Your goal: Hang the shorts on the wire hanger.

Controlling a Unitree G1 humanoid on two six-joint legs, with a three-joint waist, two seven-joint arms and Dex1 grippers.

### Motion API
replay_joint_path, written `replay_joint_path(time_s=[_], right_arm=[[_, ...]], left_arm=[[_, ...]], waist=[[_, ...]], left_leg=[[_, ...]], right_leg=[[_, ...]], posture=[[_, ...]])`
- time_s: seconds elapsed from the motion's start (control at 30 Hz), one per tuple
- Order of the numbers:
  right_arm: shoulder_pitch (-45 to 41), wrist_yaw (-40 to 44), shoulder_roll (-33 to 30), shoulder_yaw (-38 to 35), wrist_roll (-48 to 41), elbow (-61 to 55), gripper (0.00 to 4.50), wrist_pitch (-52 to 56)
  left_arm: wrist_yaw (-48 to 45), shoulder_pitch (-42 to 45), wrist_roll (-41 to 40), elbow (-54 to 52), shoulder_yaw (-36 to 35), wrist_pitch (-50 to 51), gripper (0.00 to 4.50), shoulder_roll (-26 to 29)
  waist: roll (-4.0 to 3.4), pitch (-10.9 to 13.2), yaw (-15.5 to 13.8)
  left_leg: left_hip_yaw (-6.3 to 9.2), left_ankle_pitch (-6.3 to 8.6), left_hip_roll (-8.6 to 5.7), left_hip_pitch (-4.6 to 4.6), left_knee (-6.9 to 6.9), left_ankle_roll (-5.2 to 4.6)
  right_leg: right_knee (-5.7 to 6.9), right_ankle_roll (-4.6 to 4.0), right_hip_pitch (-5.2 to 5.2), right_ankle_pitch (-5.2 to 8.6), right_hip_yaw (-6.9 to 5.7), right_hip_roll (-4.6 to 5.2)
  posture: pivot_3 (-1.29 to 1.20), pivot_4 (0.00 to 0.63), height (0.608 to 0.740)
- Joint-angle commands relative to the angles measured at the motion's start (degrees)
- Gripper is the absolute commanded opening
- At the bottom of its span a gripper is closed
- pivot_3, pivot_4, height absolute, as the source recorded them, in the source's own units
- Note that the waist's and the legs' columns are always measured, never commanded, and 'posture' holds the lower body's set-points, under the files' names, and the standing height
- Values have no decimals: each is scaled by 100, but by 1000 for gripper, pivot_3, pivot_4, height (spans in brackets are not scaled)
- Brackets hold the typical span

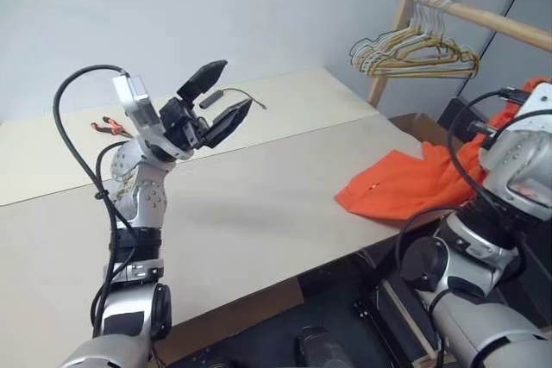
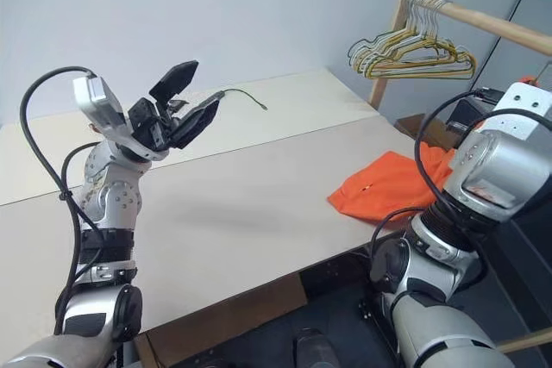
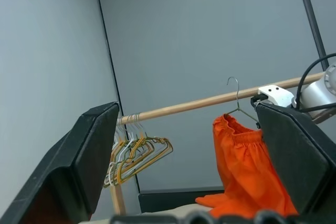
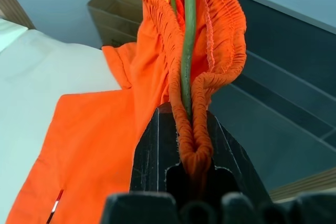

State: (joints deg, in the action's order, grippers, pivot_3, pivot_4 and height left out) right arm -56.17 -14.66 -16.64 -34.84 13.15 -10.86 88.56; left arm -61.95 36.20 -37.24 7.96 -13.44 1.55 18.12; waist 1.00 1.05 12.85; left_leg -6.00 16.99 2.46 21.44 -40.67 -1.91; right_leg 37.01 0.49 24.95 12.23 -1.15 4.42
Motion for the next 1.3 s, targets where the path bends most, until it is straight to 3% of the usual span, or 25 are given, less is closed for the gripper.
replay_joint_path(time_s=[0.03,0.57,0.83,1.17,1.3], right_arm=[[-374,-81,-285,-108,-59,448,71,-650],[-1709,-792,-1493,-1336,-840,3753,71,-2063],[-1945,-1438,-2024,-1540,-1191,5127,71,-2426],[-1939,-1862,-2088,-1341,-1464,5497,71,-2382],[-1823,-1900,-2060,-1000,-1444,5343,1329,-2493]], left_arm=[[166,-66,-27,-395,24,36,4500,62],[217,-260,-42,-672,165,100,4500,159],[234,-361,-83,-760,143,110,4500,182],[353,-432,-103,-861,133,92,4500,163],[364,-427,-153,-874,104,89,4500,145]], waist=[[-1,1,0],[-5,4,-48],[-16,9,-100],[-18,10,-127],[-18,11,-137]], left_leg=[[-1,0,1,-3,1,0],[-27,-7,-46,-34,81,-20],[-27,-7,-45,-27,94,-22],[-27,10,-47,-35,93,-52],[-28,13,-51,-34,93,-56]], right_leg=[[0,1,-2,1,9,0],[-38,28,-14,1,64,3],[-79,41,-16,-7,63,2],[-123,68,-61,-11,76,3],[-126,76,-63,-12,88,3]], posture=[[-174,0,740],[-164,0,740],[-153,0,740],[-143,0,740],[-141,0,740]])
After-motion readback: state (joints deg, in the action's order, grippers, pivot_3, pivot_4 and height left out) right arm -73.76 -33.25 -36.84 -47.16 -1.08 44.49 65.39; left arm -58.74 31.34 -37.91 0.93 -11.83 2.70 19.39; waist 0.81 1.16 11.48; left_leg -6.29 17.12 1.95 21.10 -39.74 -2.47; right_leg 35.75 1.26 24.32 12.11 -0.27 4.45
